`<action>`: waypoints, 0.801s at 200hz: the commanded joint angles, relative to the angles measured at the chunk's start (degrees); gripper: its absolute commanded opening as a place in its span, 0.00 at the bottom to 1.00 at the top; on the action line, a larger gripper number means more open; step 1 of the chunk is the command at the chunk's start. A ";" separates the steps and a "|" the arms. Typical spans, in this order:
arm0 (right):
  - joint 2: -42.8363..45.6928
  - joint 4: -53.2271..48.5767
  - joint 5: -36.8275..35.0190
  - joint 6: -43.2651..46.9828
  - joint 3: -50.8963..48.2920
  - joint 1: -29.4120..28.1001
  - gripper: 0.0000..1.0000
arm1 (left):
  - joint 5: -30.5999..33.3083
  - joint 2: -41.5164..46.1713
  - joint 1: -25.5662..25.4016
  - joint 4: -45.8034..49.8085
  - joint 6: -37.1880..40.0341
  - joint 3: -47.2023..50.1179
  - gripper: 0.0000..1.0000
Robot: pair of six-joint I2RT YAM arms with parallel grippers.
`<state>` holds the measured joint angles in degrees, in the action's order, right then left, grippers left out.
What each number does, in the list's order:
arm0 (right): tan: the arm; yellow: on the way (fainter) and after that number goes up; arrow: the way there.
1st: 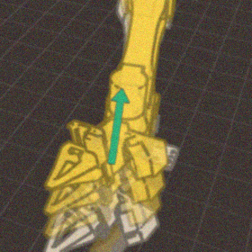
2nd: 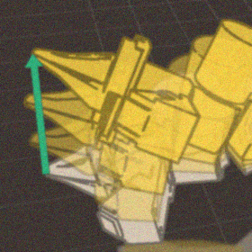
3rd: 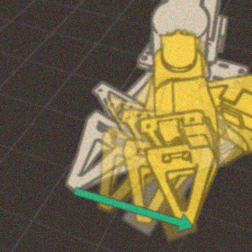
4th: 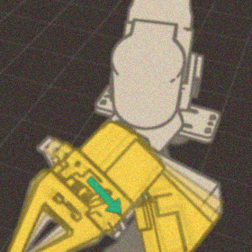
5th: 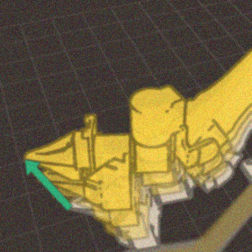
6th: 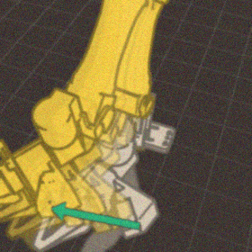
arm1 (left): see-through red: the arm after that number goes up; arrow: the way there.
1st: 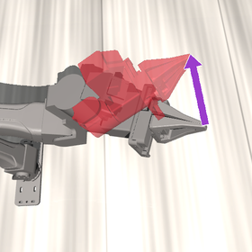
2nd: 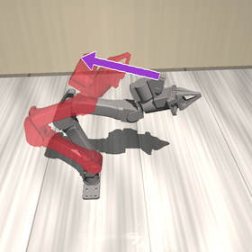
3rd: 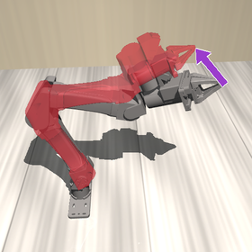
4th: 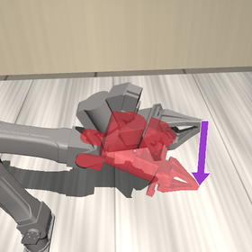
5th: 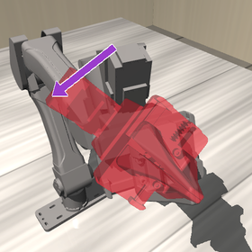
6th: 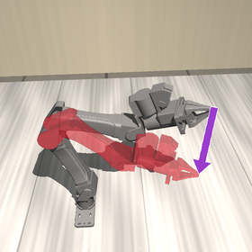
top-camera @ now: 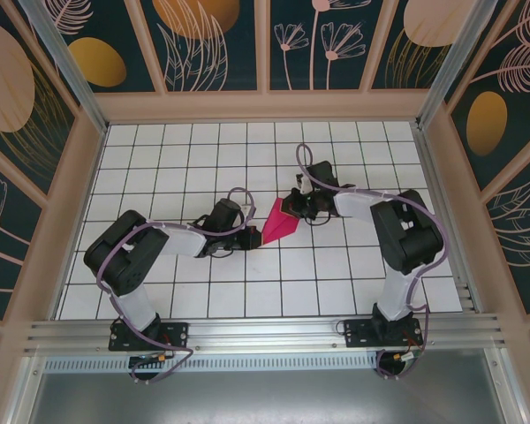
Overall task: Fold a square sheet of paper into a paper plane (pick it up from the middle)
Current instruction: Fourth fold the wing at the center of the table.
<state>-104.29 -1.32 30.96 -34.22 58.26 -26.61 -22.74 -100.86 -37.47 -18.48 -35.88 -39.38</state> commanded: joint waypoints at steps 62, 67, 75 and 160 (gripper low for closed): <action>0.29 7.81 1.13 -1.55 -6.24 -5.95 0.00 | 1.86 -0.67 0.71 8.06 -2.94 3.52 0.00; 0.14 8.47 1.63 -1.64 -6.44 -6.00 0.00 | 1.88 -0.66 0.70 7.92 -3.22 3.60 0.00; -0.26 8.97 2.27 -1.73 -6.69 -6.16 0.00 | 1.76 -0.73 0.72 7.70 -3.62 3.69 0.00; -6.25 9.32 3.59 -0.76 -4.53 -7.03 0.00 | 1.22 -0.53 0.90 7.04 -5.06 3.63 0.00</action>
<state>-108.51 7.20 33.69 -35.27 52.47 -33.26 -22.92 -100.51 -37.06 -19.97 -40.23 -38.24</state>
